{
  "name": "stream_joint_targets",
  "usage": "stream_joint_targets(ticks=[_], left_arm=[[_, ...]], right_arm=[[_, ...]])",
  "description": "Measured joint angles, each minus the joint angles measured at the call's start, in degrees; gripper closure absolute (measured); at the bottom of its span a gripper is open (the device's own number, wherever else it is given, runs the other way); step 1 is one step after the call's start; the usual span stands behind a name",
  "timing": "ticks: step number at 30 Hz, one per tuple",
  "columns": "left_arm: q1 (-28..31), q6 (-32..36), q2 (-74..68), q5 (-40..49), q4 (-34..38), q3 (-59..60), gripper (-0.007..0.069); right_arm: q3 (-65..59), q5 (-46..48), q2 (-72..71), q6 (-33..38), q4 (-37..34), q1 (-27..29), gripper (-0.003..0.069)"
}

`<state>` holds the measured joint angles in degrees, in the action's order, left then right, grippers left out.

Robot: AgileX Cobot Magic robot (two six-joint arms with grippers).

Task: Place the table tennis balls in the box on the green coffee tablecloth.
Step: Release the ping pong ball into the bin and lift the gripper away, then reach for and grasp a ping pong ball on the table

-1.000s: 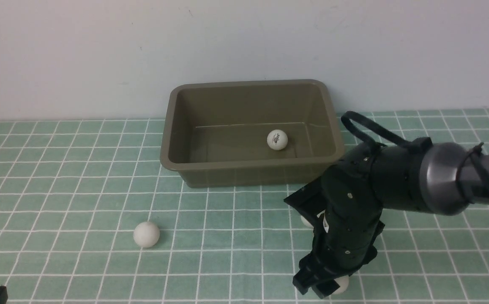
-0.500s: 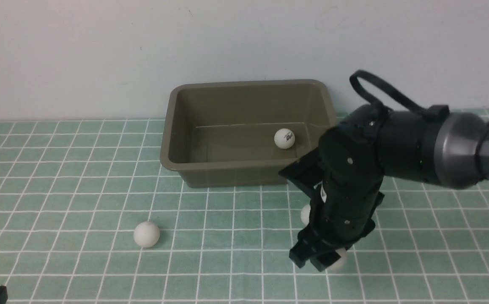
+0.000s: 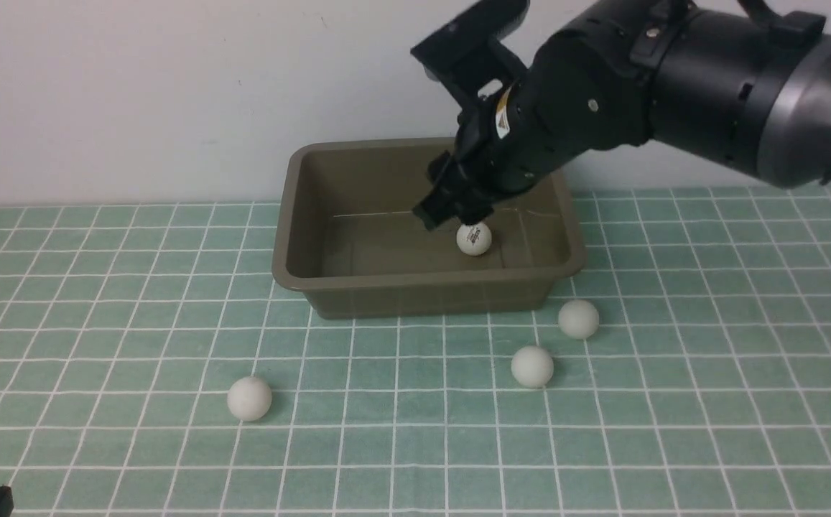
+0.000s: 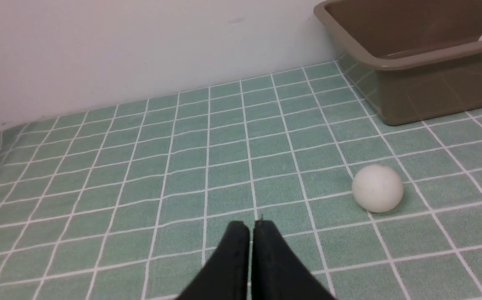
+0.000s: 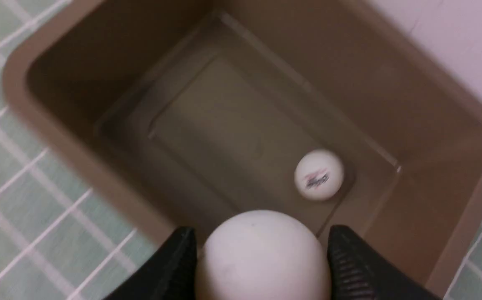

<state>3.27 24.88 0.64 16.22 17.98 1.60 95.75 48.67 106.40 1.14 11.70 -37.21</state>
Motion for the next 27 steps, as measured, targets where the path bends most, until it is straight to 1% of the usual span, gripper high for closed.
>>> stream_joint_targets(ticks=[6, 11, 15, 18, 23, 27], left_arm=[[0.00, 0.01, 0.00, 0.00, 0.00, 0.00, 0.0629], [0.00, 0.01, 0.00, 0.00, 0.00, 0.00, 0.0629], [0.00, 0.01, 0.00, 0.00, 0.00, 0.00, 0.0629], [0.00, 0.01, 0.00, 0.00, 0.00, 0.00, 0.0629], [0.00, 0.01, 0.00, 0.00, 0.00, 0.00, 0.0629], [0.00, 0.01, 0.00, 0.00, 0.00, 0.00, 0.0629]], right_arm=[[5.31, -3.99, 7.51, 0.00, -0.20, 3.96, 0.0295], [9.22, -4.09, 15.36, 0.00, -2.36, 6.98, 0.0293], [10.12, -3.32, 19.04, 0.00, -2.75, 7.75, 0.0274], [11.34, -0.59, 19.75, 0.00, -2.75, 7.78, 0.0259], [16.57, 6.53, 19.22, 0.27, -2.75, 7.87, 0.0255], [23.38, 15.26, 16.90, 1.46, -2.75, 8.46, 0.0253]])
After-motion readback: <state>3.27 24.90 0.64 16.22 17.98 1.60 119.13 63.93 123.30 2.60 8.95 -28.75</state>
